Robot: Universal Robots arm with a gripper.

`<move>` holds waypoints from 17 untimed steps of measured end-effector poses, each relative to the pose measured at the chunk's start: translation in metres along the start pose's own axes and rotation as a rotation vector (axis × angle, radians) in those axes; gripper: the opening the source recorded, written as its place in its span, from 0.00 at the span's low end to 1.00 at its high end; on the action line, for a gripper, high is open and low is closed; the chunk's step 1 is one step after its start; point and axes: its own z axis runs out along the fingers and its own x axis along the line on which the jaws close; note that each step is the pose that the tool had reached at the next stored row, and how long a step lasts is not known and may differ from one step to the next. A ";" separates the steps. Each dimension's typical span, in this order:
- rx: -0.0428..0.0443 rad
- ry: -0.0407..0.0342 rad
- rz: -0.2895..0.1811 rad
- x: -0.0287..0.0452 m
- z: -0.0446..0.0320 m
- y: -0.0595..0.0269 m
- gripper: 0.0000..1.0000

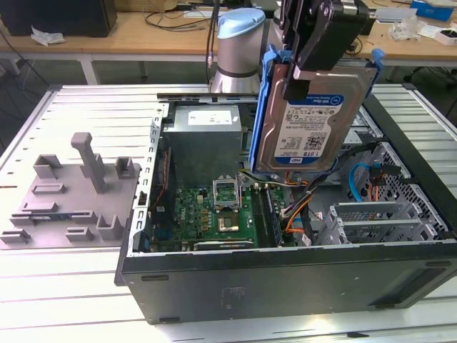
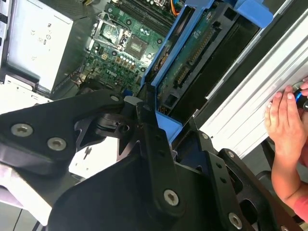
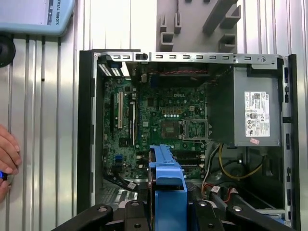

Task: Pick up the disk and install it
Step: 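Insert the disk into the insertion slot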

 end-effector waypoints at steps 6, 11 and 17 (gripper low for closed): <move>0.0085 -0.0193 -0.004 0.0112 -0.0002 -0.0001 0.37; 0.0100 -0.0250 -0.007 0.0190 -0.0003 -0.0005 0.37; 0.0099 -0.0249 -0.010 0.0241 -0.0006 -0.0037 0.37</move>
